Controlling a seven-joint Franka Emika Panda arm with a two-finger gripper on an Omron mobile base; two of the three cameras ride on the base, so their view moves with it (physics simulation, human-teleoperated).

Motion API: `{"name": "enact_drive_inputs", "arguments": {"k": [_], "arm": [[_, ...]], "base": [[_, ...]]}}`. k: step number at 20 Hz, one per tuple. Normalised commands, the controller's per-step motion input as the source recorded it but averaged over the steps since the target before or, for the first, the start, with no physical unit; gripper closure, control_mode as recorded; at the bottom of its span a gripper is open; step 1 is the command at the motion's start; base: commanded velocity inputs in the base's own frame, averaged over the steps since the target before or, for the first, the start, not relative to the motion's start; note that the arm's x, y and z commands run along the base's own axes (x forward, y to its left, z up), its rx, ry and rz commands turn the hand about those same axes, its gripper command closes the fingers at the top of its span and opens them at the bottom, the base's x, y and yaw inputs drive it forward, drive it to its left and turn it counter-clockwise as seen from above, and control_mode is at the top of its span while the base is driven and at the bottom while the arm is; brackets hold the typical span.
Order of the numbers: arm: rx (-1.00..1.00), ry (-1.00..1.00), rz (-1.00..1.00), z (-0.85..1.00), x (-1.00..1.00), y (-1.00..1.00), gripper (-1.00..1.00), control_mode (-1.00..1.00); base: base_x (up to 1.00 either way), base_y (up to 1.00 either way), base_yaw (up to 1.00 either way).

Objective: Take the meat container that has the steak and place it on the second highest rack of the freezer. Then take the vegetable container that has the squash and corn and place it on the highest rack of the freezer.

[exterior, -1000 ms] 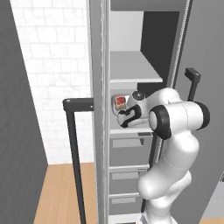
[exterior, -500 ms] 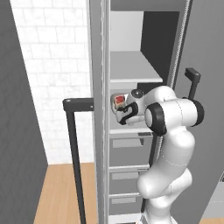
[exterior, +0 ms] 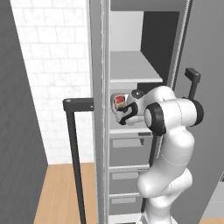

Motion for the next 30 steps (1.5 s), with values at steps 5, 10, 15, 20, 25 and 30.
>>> {"name": "enact_drive_inputs", "arguments": {"k": [5,10,15,20,25,30], "arm": [[0.0,0.0,0.0,0.0,0.01,0.0,-1.0,-1.0],[0.0,0.0,0.0,0.0,0.0,0.0,-1.0,-1.0],[0.0,0.0,0.0,0.0,-0.01,-0.01,-1.0,-1.0],[0.02,-0.1,0.0,0.04,-0.32,-0.19,-1.0,-1.0],[0.0,-0.12,-0.01,0.19,-0.28,-0.09,-1.0,-1.0],[0.0,0.0,-0.1,0.33,-0.09,0.0,-1.0,-1.0]], "base": [[0.0,0.0,0.0],[0.0,0.0,0.0],[0.0,0.0,0.0],[0.0,0.0,0.0],[0.0,0.0,0.0],[0.0,0.0,0.0]]}}
